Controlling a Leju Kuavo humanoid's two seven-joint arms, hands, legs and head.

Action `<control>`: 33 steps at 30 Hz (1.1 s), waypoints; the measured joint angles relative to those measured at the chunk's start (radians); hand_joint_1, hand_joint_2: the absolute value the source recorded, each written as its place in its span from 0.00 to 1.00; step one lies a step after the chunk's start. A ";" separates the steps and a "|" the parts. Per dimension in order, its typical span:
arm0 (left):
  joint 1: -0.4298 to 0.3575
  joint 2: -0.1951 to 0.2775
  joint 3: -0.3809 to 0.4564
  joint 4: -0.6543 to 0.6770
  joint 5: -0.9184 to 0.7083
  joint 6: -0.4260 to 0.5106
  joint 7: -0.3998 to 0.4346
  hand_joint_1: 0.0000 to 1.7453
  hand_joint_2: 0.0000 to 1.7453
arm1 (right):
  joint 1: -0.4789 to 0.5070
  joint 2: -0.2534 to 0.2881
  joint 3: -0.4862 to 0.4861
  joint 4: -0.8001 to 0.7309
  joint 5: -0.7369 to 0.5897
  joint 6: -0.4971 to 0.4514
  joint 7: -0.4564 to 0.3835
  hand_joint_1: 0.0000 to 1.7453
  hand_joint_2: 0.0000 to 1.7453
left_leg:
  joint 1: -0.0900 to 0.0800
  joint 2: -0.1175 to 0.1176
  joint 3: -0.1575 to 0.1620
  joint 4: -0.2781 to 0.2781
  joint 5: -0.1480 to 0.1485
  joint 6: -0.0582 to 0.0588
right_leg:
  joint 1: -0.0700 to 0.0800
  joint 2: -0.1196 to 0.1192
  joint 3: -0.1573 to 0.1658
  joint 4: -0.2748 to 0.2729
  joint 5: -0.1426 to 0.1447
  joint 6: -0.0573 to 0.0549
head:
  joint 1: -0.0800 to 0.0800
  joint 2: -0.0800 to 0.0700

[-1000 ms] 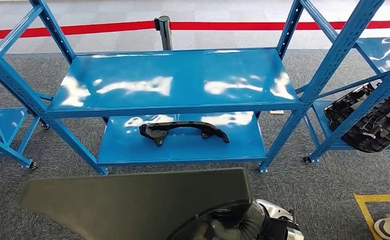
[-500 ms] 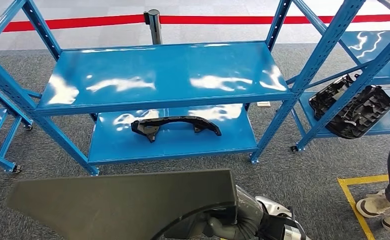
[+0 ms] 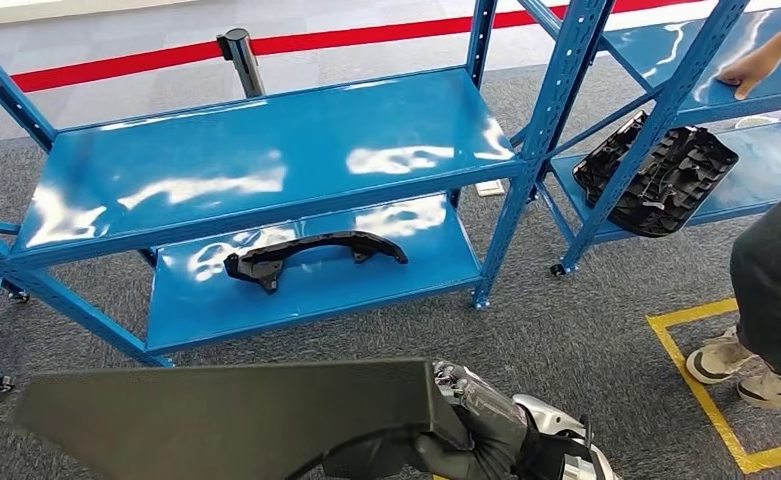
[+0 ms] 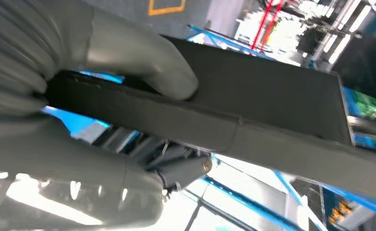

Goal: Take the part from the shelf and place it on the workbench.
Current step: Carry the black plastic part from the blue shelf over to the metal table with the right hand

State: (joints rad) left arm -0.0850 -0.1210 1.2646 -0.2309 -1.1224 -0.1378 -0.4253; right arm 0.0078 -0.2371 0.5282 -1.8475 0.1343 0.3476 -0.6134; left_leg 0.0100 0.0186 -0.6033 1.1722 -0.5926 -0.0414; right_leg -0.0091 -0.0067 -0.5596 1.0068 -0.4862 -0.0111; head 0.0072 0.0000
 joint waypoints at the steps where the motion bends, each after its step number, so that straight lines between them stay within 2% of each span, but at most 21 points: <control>1: 0.002 0.000 0.000 0.000 0.000 -0.001 -0.001 0.00 1.00 | 0.002 0.000 0.000 0.000 0.003 -0.002 0.000 1.00 1.00 | 0.000 -0.009 -0.030 0.069 -0.028 -0.001 | 0.001 0.008 0.000 0.000 0.000 -0.002 | 0.000 0.000; 2: 0.004 0.000 0.000 0.000 0.000 -0.001 -0.002 0.00 1.00 | 0.006 -0.001 0.000 0.000 0.005 -0.004 0.000 1.00 1.00 | 0.000 -0.013 -0.054 0.122 -0.044 -0.001 | 0.001 0.016 -0.001 0.001 0.001 -0.003 | 0.000 0.000; 3: 0.005 0.000 0.000 0.000 0.000 -0.001 -0.003 0.00 1.00 | 0.009 -0.002 0.000 0.000 0.008 -0.007 0.000 1.00 1.00 | 0.000 -0.014 -0.063 0.140 -0.040 -0.001 | 0.001 0.026 0.000 0.001 0.001 -0.003 | 0.000 0.000; 5: 0.006 0.000 0.000 0.000 -0.001 -0.002 -0.005 0.00 1.00 | 0.015 -0.002 0.001 0.000 0.013 -0.012 -0.001 1.00 1.00 | 0.002 -0.025 -0.023 0.045 0.025 0.000 | 0.000 0.046 0.002 0.003 0.000 -0.001 | 0.000 0.000; 7: 0.006 0.000 0.000 0.000 -0.001 -0.003 -0.006 0.00 1.00 | 0.018 -0.003 0.001 0.000 0.018 -0.015 -0.003 1.00 1.00 | 0.006 -0.066 0.031 -0.089 0.085 0.002 | 0.001 0.066 -0.002 0.009 -0.002 0.005 | 0.000 0.000; 9: 0.008 0.000 0.000 0.000 -0.001 -0.006 -0.007 0.00 1.00 | 0.020 -0.005 0.001 -0.001 0.020 -0.016 -0.005 1.00 1.00 | 0.007 -0.090 0.047 -0.138 0.094 0.006 | 0.001 0.084 -0.013 0.014 0.000 0.016 | 0.000 0.000; 11: 0.008 -0.001 0.000 0.000 -0.001 -0.008 -0.008 0.00 1.00 | 0.025 -0.009 0.002 -0.002 0.021 -0.018 -0.006 1.00 1.00 | 0.005 -0.073 0.045 -0.141 0.095 0.016 | -0.003 0.097 -0.020 0.014 0.003 0.027 | 0.000 0.000; 13: 0.005 -0.002 0.000 0.000 -0.001 -0.008 -0.009 0.00 1.00 | 0.026 -0.015 0.003 -0.002 0.022 -0.019 -0.006 1.00 1.00 | 0.008 -0.053 0.046 -0.146 0.099 0.029 | -0.003 0.077 -0.037 0.043 -0.017 0.036 | 0.002 0.000; 16: 0.005 -0.003 0.000 0.000 -0.001 -0.009 -0.011 0.00 1.00 | 0.026 -0.021 0.005 -0.003 0.026 -0.024 -0.006 1.00 1.00 | 0.009 -0.016 0.046 -0.149 0.099 0.040 | -0.004 0.032 -0.120 0.212 -0.101 0.044 | 0.005 0.000; 17: 0.005 -0.003 0.000 0.000 -0.001 -0.009 -0.011 0.00 1.00 | 0.029 -0.022 0.006 -0.003 0.029 -0.027 -0.006 1.00 1.00 | 0.008 -0.003 0.045 -0.149 0.098 0.040 | -0.005 0.028 -0.146 0.263 -0.117 0.046 | 0.005 0.000; 18: 0.005 -0.003 0.000 0.000 -0.001 -0.009 -0.011 0.00 1.00 | 0.031 -0.024 0.006 -0.003 0.032 -0.029 -0.006 1.00 1.00 | 0.009 0.008 0.045 -0.149 0.098 0.040 | -0.006 0.025 -0.157 0.285 -0.116 0.047 | 0.005 0.000; 19: 0.005 -0.003 0.000 0.000 -0.002 -0.009 -0.011 0.00 1.00 | 0.033 -0.026 0.007 -0.003 0.035 -0.031 -0.005 1.00 1.00 | 0.009 0.019 0.046 -0.149 0.097 0.039 | -0.006 0.021 -0.148 0.267 -0.096 0.049 | 0.005 0.000; 21: 0.003 -0.004 0.000 0.000 -0.003 -0.010 -0.012 0.00 1.00 | 0.035 -0.030 0.007 -0.004 0.040 -0.033 -0.005 1.00 1.00 | 0.009 0.036 0.049 -0.148 0.094 0.034 | -0.006 -0.004 -0.082 0.141 -0.033 0.049 | 0.005 0.000; 23: 0.002 -0.003 0.000 0.000 -0.004 -0.010 -0.013 0.00 1.00 | 0.033 -0.032 0.008 -0.007 0.043 -0.035 -0.005 1.00 1.00 | 0.004 0.049 0.052 -0.147 0.090 0.024 | -0.003 -0.031 -0.030 0.036 0.001 0.045 | 0.004 0.000; 24: 0.001 -0.003 0.000 0.000 -0.004 -0.010 -0.015 0.00 1.00 | 0.034 -0.033 0.008 -0.008 0.044 -0.036 -0.006 1.00 1.00 | 0.001 0.055 0.054 -0.147 0.089 0.019 | -0.001 -0.037 -0.022 0.019 0.002 0.041 | 0.004 0.000; 26: -0.001 -0.003 0.000 0.000 -0.004 -0.010 -0.018 0.00 1.00 | 0.036 -0.036 0.009 -0.009 0.045 -0.039 -0.005 1.00 1.00 | 0.001 0.063 0.059 -0.151 0.088 0.007 | 0.001 -0.023 -0.024 0.017 0.002 0.029 | 0.003 0.000; 28: -0.003 -0.003 0.000 0.000 -0.003 -0.011 -0.022 0.00 1.00 | 0.038 -0.040 0.009 -0.012 0.046 -0.043 -0.005 1.00 1.00 | 0.006 0.041 0.054 -0.128 0.067 -0.003 | -0.001 -0.011 -0.024 0.015 0.005 0.016 | 0.003 0.000; 29: -0.003 -0.003 0.000 0.000 -0.003 -0.012 -0.024 0.00 1.00 | 0.038 -0.041 0.009 -0.014 0.046 -0.045 -0.005 1.00 1.00 | 0.007 0.022 0.037 -0.088 0.041 -0.006 | -0.003 -0.006 -0.023 0.013 0.006 0.010 | 0.002 0.000; 31: -0.001 -0.003 0.000 0.001 -0.002 -0.014 -0.025 0.00 1.00 | 0.040 -0.042 0.010 -0.016 0.048 -0.047 -0.005 1.00 1.00 | 0.007 -0.007 -0.019 0.040 -0.023 -0.007 | -0.002 0.007 -0.023 0.014 0.006 0.002 | 0.002 0.000; 32: 0.001 -0.003 0.000 0.001 -0.002 -0.016 -0.025 0.00 1.00 | 0.043 -0.042 0.010 -0.016 0.050 -0.048 -0.005 1.00 1.00 | 0.006 -0.012 -0.047 0.101 -0.045 -0.006 | 0.000 0.015 -0.023 0.014 0.006 0.001 | 0.002 0.000; 33: 0.002 -0.003 0.000 0.001 -0.002 -0.016 -0.025 0.00 1.00 | 0.046 -0.043 0.010 -0.016 0.053 -0.050 -0.005 1.00 1.00 | 0.005 -0.014 -0.062 0.132 -0.047 -0.005 | 0.001 0.024 -0.022 0.014 0.006 0.000 | 0.002 0.000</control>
State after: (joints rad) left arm -0.0834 -0.1244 1.2648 -0.2296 -1.1240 -0.1540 -0.4505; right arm 0.0535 -0.2798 0.5384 -1.8635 0.1869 0.2975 -0.6183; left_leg 0.0151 0.0050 -0.6650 1.3038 -0.6400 -0.0467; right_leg -0.0076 0.0172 -0.5819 1.0212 -0.4806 -0.0109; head 0.0096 0.0000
